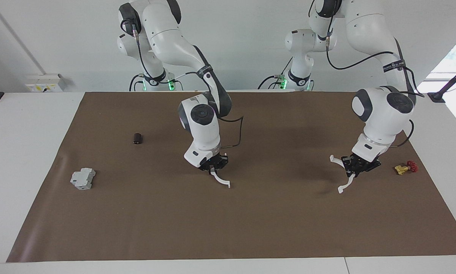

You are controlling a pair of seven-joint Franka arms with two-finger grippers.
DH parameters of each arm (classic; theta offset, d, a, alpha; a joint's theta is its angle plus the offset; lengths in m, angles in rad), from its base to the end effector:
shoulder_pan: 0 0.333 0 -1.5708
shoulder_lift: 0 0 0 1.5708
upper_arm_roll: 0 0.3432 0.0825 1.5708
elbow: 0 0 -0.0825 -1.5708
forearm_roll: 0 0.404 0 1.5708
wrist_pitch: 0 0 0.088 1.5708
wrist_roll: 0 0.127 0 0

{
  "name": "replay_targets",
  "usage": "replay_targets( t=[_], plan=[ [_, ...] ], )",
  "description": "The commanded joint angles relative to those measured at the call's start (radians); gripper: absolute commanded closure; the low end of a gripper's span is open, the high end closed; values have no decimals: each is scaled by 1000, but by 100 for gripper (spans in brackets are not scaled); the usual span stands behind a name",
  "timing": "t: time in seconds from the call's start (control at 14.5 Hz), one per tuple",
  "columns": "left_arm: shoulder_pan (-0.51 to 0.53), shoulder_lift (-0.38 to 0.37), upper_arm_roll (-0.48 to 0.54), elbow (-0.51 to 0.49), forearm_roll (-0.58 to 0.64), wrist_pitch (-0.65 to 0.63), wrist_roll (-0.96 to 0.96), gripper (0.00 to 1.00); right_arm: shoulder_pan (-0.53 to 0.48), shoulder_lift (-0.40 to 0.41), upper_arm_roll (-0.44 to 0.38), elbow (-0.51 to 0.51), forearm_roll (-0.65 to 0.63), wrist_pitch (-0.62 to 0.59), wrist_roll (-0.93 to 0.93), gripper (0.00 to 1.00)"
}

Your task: Assemble drain pipe with both arms

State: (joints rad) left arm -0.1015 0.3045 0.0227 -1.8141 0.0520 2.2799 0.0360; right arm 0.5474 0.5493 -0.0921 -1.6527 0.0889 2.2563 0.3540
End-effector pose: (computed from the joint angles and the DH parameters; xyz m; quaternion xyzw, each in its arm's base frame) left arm 0.6747 -0.0523 0.3846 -0.9938 0.0732 -0.0810 0.0227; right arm 0.6409 0.3265 0.2902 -0.9990 -0.0309 -0.0218 0.0217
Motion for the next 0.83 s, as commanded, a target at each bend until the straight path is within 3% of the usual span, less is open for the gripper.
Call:
replay_targets(
  t=[0.0, 0.07, 0.14, 0.21, 0.28, 0.34, 0.55, 0.76],
  plan=[
    [-104, 4, 11, 15, 110, -26, -189, 100, -1, -2, 5, -12, -9, 22, -20, 100],
    [-136, 4, 11, 16, 114, -39, -221, 100, -1, 0, 5, -12, -9, 22, -20, 99],
    [-173, 4, 13, 16, 114, -49, -243, 100, 0, 0, 5, -12, -9, 22, -20, 84],
    [-203, 4, 13, 16, 115, -62, -270, 100, 2, 0, 5, -12, -8, 28, -20, 42],
    [-246, 7, 14, 19, 120, -68, -319, 100, 2, 0, 5, -9, -8, 31, -20, 15],
    [-277, 14, 14, 36, 129, -79, -364, 100, 2, -5, 3, 8, -8, 10, -20, 0],
    [-354, 50, 13, 79, 178, -129, -461, 100, -27, -26, -3, 97, -11, -125, -21, 0],
    [-431, 111, 11, 125, 178, -129, -577, 100, -104, -147, -5, 105, -24, -266, -26, 0]
  ],
)
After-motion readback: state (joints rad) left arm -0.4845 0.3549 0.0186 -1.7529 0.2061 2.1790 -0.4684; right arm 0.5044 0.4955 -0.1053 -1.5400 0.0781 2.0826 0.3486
